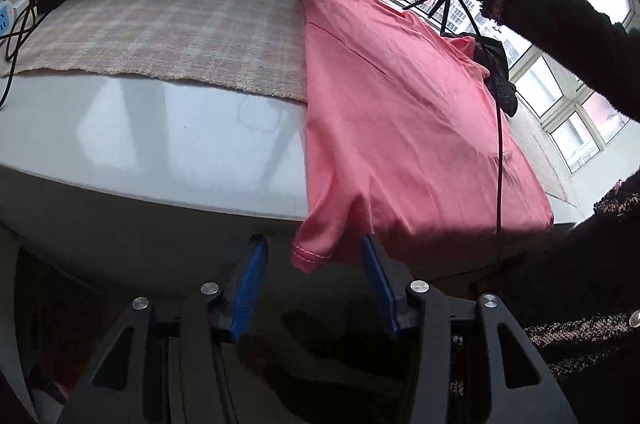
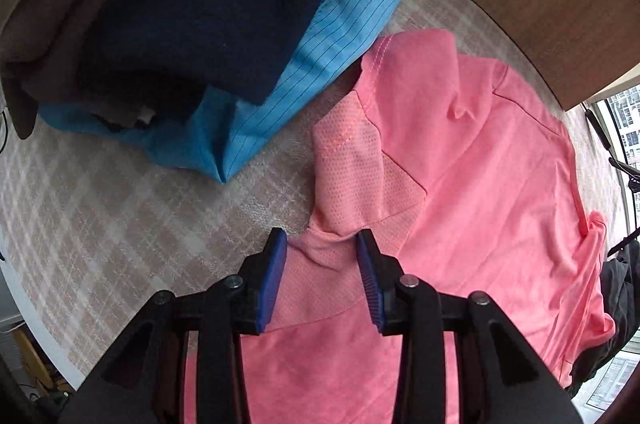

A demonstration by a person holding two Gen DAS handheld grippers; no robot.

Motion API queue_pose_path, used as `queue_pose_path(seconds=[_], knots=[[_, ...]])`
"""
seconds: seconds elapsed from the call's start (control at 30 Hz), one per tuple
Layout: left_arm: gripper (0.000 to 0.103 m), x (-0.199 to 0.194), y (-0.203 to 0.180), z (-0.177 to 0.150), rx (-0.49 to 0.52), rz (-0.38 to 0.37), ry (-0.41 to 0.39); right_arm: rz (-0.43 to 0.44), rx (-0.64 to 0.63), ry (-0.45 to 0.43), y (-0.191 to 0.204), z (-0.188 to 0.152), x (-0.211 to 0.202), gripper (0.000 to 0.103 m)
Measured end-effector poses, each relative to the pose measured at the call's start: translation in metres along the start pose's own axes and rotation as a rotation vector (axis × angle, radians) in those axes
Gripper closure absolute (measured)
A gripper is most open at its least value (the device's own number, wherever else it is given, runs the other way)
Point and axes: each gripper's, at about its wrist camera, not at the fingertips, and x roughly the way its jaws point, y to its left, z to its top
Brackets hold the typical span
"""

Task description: Fold clothes

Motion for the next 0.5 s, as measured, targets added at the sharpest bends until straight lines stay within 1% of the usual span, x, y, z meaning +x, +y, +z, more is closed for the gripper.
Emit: queue_pose_path(seconds=[0.07, 0.13, 0.2, 0.27, 0.3, 0.37, 0.4, 0.43, 0.5], knots=[[0.063, -0.001, 0.002, 0.0, 0.004, -0.04, 0.002, -0.007, 0.0, 0.002, 0.003, 0.0, -0.002, 0.067], [0.072, -0.002, 0.003, 0.0, 0.016, -0.061, 0.011, -0.004, -0.002, -0.001, 0.005, -0.001, -0.003, 0.069], [0.078, -0.005, 0.007, -0.001, 0.013, -0.082, 0.016, 0.002, -0.008, -0.004, 0.006, -0.002, -0.005, 0.074], [0.084, -0.007, 0.011, -0.001, 0.002, -0.106, 0.016, 0.001, -0.012, -0.008, 0.006, -0.002, -0.007, 0.086], [0.087, -0.008, 0.013, -0.001, -0.005, -0.117, 0.015, -0.004, -0.015, -0.009, 0.007, -0.003, -0.008, 0.088], [0.095, -0.009, 0.013, -0.001, 0.001, -0.113, 0.016, -0.004, -0.021, -0.01, 0.009, -0.003, -0.01, 0.092], [0.1, -0.009, 0.012, 0.0, 0.008, -0.116, 0.02, -0.004, -0.024, -0.011, 0.01, -0.004, -0.011, 0.094], [0.102, -0.009, 0.01, 0.0, 0.014, -0.124, 0.022, -0.006, -0.027, -0.015, 0.01, -0.004, -0.012, 0.096], [0.101, -0.012, 0.005, 0.0, 0.022, -0.13, 0.026, -0.001, -0.022, -0.027, 0.01, -0.006, -0.016, 0.098]])
